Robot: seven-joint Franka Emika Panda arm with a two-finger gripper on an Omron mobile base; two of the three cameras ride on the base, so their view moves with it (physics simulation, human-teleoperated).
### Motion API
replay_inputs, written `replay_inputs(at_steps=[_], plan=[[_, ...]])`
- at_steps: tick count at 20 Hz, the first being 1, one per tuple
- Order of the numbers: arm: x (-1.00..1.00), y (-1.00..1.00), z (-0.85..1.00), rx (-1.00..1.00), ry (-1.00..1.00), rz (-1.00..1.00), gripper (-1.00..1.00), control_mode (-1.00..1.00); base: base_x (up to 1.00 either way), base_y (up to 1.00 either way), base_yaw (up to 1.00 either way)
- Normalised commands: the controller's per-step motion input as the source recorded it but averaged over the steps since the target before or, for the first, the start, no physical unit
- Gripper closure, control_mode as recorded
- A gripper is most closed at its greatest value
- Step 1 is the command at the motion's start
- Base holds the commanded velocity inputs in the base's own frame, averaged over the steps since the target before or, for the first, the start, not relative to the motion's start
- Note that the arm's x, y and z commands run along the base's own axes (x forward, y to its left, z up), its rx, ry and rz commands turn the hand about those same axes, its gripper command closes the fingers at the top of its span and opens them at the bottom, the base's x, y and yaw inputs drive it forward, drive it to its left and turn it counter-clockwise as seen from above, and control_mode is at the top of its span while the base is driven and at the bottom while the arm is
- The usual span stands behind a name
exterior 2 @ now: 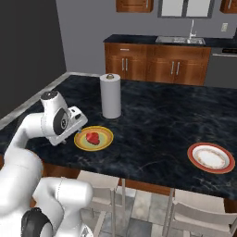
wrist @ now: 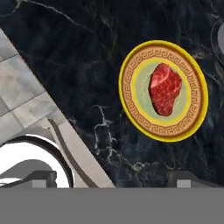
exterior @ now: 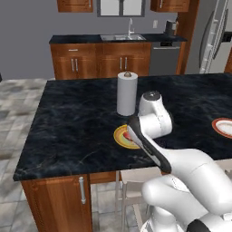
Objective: Transport the steak and cucumber to the fridge. Place the steak on the rack containing meat and place the cucumber on the rack containing the vegetable, ensuring meats and vegetables are on different racks.
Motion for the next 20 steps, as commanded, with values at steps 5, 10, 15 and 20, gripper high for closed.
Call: replay_inputs(at_steps=[5,10,15,20], plan=[[0.21,-0.58,-0.17,0.08,0.2,-0.35,-1.0,-1.0,0.0,0.0,0.0],[0.09,-0.28,-0.15,0.06,0.05,-0.1,-1.0,-1.0,0.0,0.0,0.0],[0.02,0.0,-0.3,0.0,-0.01,0.0,-1.0,-1.0,0.0,0.0,0.0],[0.16,0.0,-0.35,0.0,0.0,0.0,-1.0,-1.0,0.0,0.0,0.0]])
